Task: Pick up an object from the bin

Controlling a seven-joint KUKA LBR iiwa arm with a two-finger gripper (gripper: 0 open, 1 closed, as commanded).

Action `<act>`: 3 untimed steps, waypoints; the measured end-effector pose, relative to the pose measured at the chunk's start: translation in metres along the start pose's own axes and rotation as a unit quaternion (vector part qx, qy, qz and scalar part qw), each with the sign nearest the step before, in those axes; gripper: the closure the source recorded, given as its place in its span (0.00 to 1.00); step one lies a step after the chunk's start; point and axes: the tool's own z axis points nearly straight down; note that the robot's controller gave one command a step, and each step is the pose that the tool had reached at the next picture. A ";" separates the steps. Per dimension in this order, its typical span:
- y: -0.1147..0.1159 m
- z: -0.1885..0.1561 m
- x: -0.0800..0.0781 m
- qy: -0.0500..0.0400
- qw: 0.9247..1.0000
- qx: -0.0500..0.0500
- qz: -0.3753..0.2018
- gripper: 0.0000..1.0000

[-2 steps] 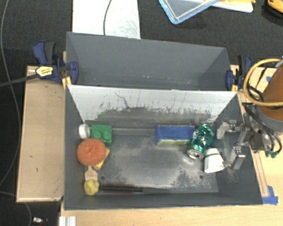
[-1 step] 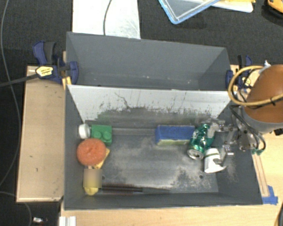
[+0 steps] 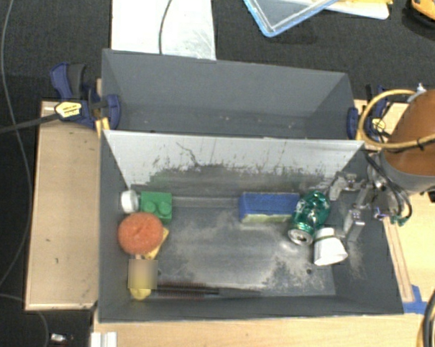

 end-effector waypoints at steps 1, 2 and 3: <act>0.020 0.036 -0.021 0.002 0.999 -0.001 -0.053 0.00; 0.026 0.091 -0.023 -0.003 0.990 -0.007 -0.143 0.00; 0.032 0.087 -0.023 -0.005 0.951 -0.001 -0.308 1.00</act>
Offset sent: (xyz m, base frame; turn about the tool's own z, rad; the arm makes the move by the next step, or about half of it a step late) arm 0.0231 0.0167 -0.0923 -0.2916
